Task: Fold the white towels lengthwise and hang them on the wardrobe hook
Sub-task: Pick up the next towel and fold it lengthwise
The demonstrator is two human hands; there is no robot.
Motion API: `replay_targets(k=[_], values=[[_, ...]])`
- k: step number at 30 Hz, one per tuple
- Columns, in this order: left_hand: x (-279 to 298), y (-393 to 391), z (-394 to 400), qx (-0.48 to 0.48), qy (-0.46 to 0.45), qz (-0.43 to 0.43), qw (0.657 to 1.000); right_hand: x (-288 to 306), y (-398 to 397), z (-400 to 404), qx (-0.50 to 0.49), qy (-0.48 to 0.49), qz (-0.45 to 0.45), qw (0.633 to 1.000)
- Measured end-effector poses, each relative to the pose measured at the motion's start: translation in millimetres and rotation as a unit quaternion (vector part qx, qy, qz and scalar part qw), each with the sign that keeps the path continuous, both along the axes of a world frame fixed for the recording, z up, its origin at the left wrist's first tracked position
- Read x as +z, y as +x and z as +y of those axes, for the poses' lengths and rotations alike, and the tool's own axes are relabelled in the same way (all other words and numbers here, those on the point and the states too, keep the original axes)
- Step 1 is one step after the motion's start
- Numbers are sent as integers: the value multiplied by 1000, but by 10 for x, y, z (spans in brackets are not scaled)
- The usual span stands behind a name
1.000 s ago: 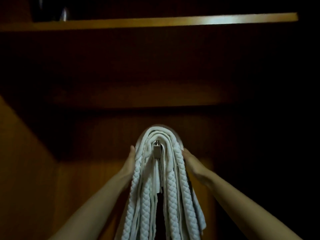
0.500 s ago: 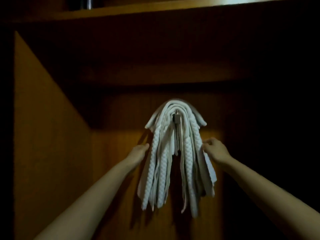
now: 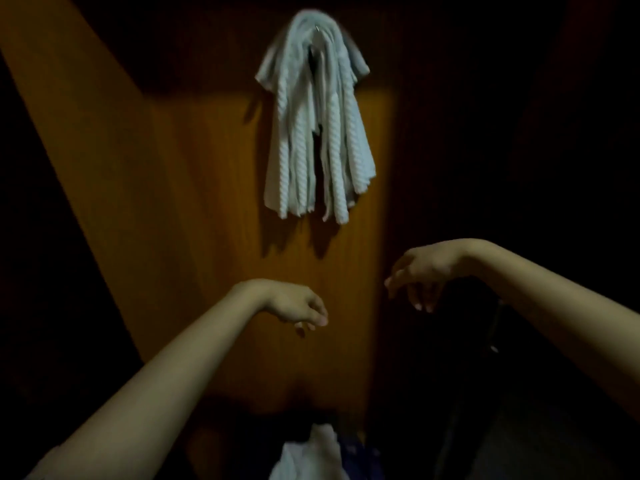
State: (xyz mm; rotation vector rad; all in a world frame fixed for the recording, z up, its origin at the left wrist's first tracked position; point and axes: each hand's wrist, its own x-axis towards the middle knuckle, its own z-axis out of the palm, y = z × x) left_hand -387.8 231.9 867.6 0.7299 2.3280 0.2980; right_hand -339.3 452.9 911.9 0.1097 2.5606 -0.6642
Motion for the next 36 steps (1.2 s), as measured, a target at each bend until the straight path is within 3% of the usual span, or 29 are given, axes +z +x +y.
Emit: replay_targets(k=[3, 7, 16, 26, 36], values=[[-443, 437, 229, -75, -14, -28, 997, -449, 494, 176, 11, 16, -114, 993], [-963, 933, 588, -151, -31, -56, 986, -1050, 1069, 525, -36, -19, -126, 991], [-2035, 1753, 1360, -223, -38, -90, 970, -2064, 2202, 1290, -144, -69, -191, 969], [-3356, 2790, 2076, -174, -40, -139, 974, -3374, 3325, 1969, -192, -103, -175, 960], [-5356, 3443, 2185, -101, -66, -191, 974, -5406, 4029, 2283, -178, -95, -181, 963]])
